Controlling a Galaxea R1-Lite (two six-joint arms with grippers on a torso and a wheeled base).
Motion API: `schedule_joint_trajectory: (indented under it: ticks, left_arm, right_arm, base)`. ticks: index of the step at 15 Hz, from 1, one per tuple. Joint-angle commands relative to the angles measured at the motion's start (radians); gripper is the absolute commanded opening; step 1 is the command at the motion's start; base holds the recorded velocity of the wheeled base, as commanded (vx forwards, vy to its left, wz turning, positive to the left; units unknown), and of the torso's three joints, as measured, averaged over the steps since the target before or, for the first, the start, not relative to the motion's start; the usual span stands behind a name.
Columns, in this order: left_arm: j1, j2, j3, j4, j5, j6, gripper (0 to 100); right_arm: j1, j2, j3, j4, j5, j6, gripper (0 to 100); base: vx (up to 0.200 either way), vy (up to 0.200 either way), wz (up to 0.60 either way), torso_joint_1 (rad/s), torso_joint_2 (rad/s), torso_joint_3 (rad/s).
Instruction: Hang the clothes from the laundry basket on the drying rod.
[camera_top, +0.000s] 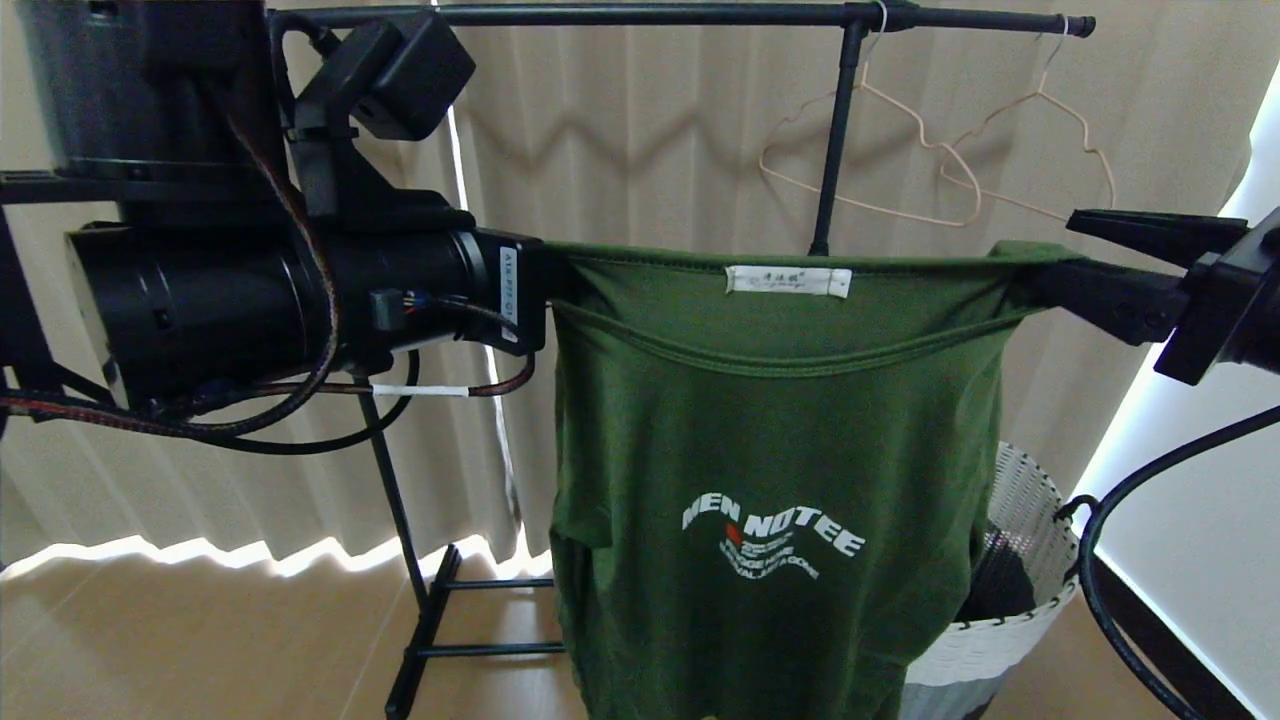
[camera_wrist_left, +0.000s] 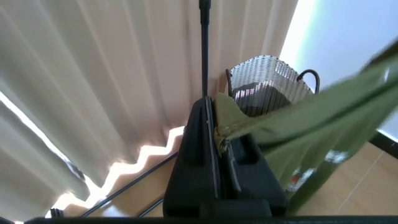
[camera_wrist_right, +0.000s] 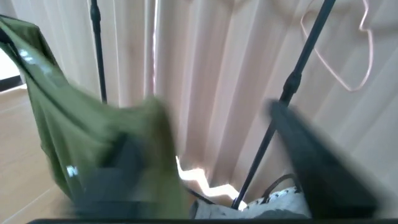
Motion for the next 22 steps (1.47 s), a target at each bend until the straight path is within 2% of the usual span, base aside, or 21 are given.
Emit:
schedule_joint_trajectory:
  ticks: [1, 3, 5, 8, 10, 12, 17, 21, 22]
  left_arm:
    - [0.002, -0.006, 0.035, -0.001, 0.026, -0.002, 0]
    - [0.002, -0.005, 0.093, -0.001, 0.110, -0.003, 0]
    - [0.004, -0.003, 0.122, -0.001, 0.152, -0.003, 0]
    - [0.033, 0.011, 0.139, -0.001, 0.155, -0.005, 0]
    - [0.043, 0.020, 0.156, -0.001, 0.175, -0.008, 0]
    - [0.050, 0.018, 0.157, -0.001, 0.179, -0.009, 0]
    - [0.094, -0.037, 0.214, -0.002, 0.184, -0.011, 0]
    - [0.263, -0.272, 0.446, -0.039, 0.173, -0.017, 0]
    - [0.289, -0.347, 0.492, -0.042, 0.172, -0.021, 0]
  right_arm:
    - [0.024, -0.013, 0.079, -0.004, 0.001, -0.003, 100]
    - [0.070, -0.057, 0.157, -0.025, 0.005, -0.006, 100]
    - [0.106, -0.077, 0.174, -0.045, 0.008, -0.005, 100]
    - [0.107, -0.100, 0.175, -0.045, 0.011, 0.001, 100]
    - [0.107, -0.122, 0.200, -0.045, 0.011, 0.001, 100]
    - [0.106, -0.166, 0.247, -0.044, 0.044, -0.005, 100]
    - [0.086, -0.217, 0.303, -0.041, 0.037, -0.013, 100]
    - [-0.161, -0.370, 0.528, -0.036, 0.036, -0.296, 100]
    - [-0.197, -0.412, 0.571, -0.029, 0.036, -0.301, 100]
  base:
    - [0.000, 0.000, 0.00, 0.000, 0.00, 0.000]
    - [0.000, 0.000, 0.00, 0.000, 0.00, 0.000]
    - [0.000, 0.000, 0.00, 0.000, 0.00, 0.000]
    - [0.000, 0.000, 0.00, 0.000, 0.00, 0.000]
    - [0.000, 0.000, 0.00, 0.000, 0.00, 0.000]
    - [0.000, 0.000, 0.00, 0.000, 0.00, 0.000]
    - [0.000, 0.000, 0.00, 0.000, 0.00, 0.000]
    - [0.000, 0.000, 0.00, 0.000, 0.00, 0.000]
    - [0.000, 0.000, 0.00, 0.000, 0.00, 0.000]
